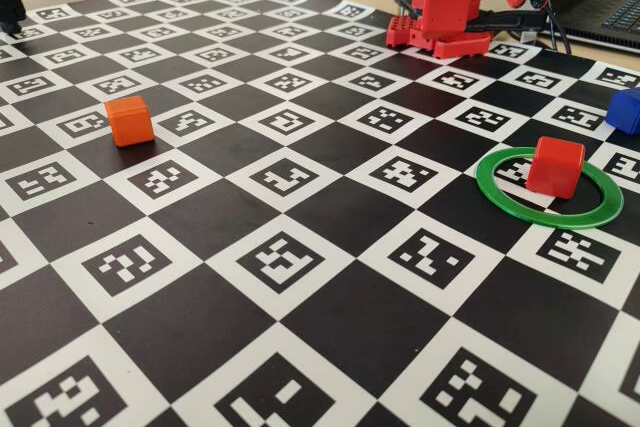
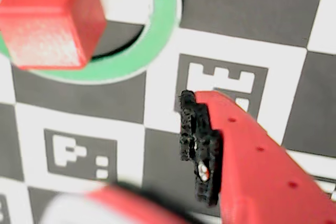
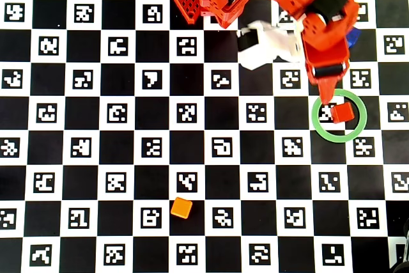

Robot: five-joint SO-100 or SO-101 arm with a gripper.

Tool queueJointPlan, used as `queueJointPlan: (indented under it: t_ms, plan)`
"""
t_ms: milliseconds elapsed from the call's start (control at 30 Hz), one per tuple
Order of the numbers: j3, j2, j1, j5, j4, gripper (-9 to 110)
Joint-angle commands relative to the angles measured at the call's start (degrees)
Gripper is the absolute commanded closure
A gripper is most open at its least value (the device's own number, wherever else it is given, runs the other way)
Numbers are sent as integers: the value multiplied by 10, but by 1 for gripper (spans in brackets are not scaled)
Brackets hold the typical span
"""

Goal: Grab the red cube then put it in the green circle then put the blue cube on top and finally the orange cube on top

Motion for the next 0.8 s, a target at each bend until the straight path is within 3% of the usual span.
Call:
queueJointPlan:
  t_ms: [0,267,533,767]
  plan:
    - [28,54,-12,62,-30,72]
    - [54,90,-70,226,-8,69]
    - [54,50,-149,263,-71,67]
    - [66,-3,-149,304,-163,65]
